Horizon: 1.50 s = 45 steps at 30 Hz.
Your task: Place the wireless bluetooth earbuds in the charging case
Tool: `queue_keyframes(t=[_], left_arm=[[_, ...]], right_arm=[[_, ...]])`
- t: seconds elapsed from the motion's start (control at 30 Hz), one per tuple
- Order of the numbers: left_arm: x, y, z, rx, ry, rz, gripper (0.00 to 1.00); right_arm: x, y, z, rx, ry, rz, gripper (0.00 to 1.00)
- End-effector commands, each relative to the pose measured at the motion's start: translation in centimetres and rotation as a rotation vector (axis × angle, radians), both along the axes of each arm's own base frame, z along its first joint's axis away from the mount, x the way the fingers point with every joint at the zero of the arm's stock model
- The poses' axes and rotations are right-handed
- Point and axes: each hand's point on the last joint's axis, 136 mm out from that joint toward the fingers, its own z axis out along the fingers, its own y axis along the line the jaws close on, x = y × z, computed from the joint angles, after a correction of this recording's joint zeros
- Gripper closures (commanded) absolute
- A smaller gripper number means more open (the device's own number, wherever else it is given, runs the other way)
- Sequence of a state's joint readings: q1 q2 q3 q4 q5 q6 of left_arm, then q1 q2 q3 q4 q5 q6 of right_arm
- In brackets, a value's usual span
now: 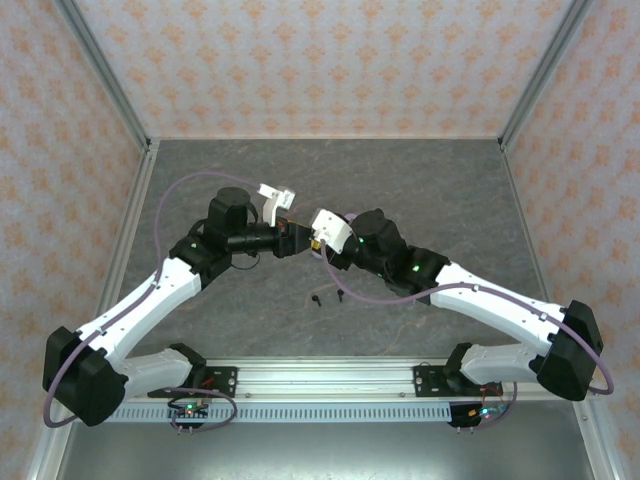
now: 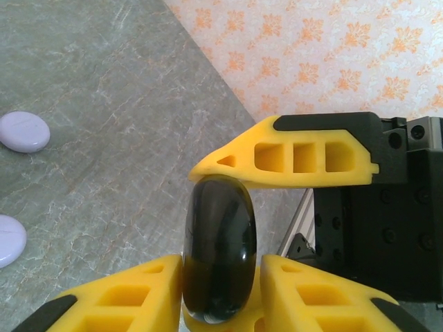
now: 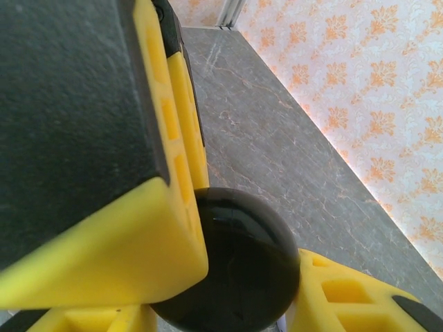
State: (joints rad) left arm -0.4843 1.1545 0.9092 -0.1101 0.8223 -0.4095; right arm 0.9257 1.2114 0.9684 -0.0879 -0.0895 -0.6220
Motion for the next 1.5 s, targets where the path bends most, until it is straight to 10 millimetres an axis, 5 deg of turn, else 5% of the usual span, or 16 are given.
queue_keyframes(t=[0.0,0.13,0.4,0.53,0.7,0.93,1.13,1.47], left_arm=[[-1.0,-0.9,0.7,-0.004,-0.018,-0.067,0.71],[-1.0,-0.7,0.7,0.007,-0.03,-0.061,0.77],[-0.1,0.2,1.5,0.006,-0.131,0.018,0.86],[0.4,0.8,1.9,0.0,-0.216,0.06,0.91],[1.0,1.4,2.0,0.001,-0.322,0.102,0.95],[0.9,1.6,2.6,-0.03,-0.436,0.113,0.97],[0.1,1.7,2.9,-0.038,-0.503,0.094,0.99],[-0.2,1.7,2.6,-0.02,-0.518,0.081,1.0]], right_arm=[[-0.2,0.9,1.8,0.081,-0.016,0.026,0.6],[-0.2,0.7,1.7,0.073,-0.004,0.019,0.57],[-0.3,-0.8,0.4,0.058,0.106,-0.014,0.34],[-1.3,-2.1,1.4,0.174,0.181,0.001,0.15],[-2.6,-3.2,2.6,0.387,0.307,0.053,0.04],[-1.2,-4.4,4.3,0.606,0.38,0.025,0.08],[0.9,-3.4,4.5,0.615,0.439,-0.004,0.21],[2.7,-1.9,4.5,0.619,0.472,-0.003,0.25]])
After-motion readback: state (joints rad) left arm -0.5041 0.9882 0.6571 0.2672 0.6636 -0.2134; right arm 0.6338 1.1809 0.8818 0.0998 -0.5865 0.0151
